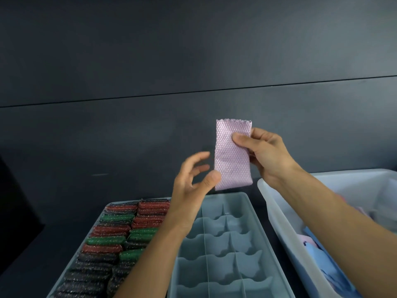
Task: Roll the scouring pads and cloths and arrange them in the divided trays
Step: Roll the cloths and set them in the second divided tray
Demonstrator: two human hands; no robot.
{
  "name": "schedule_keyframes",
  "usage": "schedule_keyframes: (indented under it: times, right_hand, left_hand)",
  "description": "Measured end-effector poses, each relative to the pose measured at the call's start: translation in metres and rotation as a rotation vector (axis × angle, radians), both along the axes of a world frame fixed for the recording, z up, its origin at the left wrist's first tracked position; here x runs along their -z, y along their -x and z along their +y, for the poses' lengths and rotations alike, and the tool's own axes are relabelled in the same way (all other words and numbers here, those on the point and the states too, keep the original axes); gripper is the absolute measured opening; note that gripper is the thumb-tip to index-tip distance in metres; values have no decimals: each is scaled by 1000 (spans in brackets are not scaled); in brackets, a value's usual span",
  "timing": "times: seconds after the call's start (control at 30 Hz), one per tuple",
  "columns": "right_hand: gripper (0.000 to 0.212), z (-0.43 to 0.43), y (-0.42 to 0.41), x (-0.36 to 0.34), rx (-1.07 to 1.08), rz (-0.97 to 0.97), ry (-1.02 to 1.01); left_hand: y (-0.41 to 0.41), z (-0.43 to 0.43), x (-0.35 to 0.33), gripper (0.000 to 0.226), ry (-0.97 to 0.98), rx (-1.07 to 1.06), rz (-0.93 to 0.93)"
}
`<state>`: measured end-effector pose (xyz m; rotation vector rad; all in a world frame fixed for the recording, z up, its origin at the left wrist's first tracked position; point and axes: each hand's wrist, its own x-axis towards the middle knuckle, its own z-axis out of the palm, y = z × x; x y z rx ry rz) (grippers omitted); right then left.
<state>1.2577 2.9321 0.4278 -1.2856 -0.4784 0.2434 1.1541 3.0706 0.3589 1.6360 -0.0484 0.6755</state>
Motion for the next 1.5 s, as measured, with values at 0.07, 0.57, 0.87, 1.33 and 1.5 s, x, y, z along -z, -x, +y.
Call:
schedule_keyframes:
  times: [0.07, 0.57, 0.87, 1.33, 1.5]
  right_hand:
    - [10, 0, 1, 0, 27, -53, 27]
    - [24, -13, 24, 36, -103, -551, 280]
    - [42, -6, 27, 49, -198, -750, 557]
    - [46, 9, 25, 35, -185, -197, 169]
    - [12, 11, 26, 38, -101, -137, 96]
  left_hand:
    - [-2, 1, -1, 78, 51, -26, 15]
    - [-20, 18, -48, 14, 571, -24, 52]
    - [-22, 22, -50, 14, 526, 17, 77]
    - [-17, 15, -46, 14, 350, -34, 27]
    - [-9, 12, -35, 37, 207, 19, 179]
